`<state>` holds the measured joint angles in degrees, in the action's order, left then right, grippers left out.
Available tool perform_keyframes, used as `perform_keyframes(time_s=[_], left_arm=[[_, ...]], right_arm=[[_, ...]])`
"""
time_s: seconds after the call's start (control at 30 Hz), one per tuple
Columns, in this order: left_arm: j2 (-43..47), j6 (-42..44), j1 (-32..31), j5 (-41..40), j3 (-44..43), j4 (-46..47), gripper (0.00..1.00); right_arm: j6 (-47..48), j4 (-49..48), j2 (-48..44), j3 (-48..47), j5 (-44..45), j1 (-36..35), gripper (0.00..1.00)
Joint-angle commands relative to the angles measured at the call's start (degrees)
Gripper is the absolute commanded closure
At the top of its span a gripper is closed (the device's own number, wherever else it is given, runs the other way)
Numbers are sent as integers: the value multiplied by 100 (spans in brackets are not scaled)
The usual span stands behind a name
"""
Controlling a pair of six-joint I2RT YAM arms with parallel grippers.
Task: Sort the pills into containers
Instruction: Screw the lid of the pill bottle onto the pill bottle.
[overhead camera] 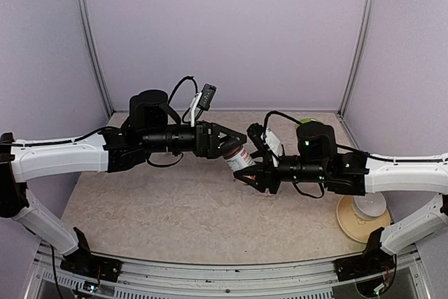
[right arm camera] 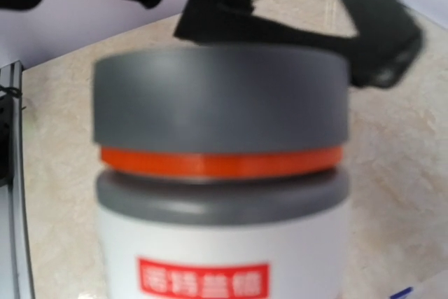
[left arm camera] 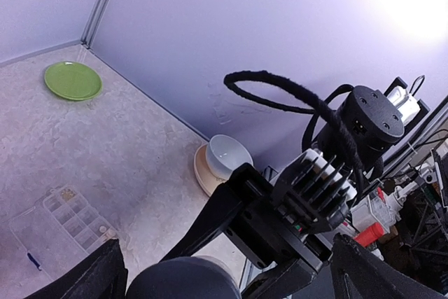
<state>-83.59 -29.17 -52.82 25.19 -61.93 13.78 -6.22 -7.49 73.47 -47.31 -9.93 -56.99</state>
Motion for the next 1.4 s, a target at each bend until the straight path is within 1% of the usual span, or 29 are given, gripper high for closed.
perform_keyframes(time_s=[0.0, 0.17, 0.5, 0.67, 1.07, 1.37], left_arm=[[238, -59, 23, -89, 84, 151, 1], [173, -87, 39, -94, 80, 96, 1], [150, -105, -93, 88, 68, 203, 1], [132, -83, -165, 172, 61, 294, 1], [106, 37, -226, 26, 85, 369, 1], [133, 85, -279, 77, 111, 441, 1]], right_arm=[[70, -196, -434, -18, 335, 1, 89], [94, -92, -637, 44, 587, 44, 89], [103, 38, -517, 35, 942, 53, 89], [137, 112, -434, -12, 959, 52, 89], [139, 135, -26, -107, 314, 0, 88], [108, 33, 216, -177, 215, -74, 88]])
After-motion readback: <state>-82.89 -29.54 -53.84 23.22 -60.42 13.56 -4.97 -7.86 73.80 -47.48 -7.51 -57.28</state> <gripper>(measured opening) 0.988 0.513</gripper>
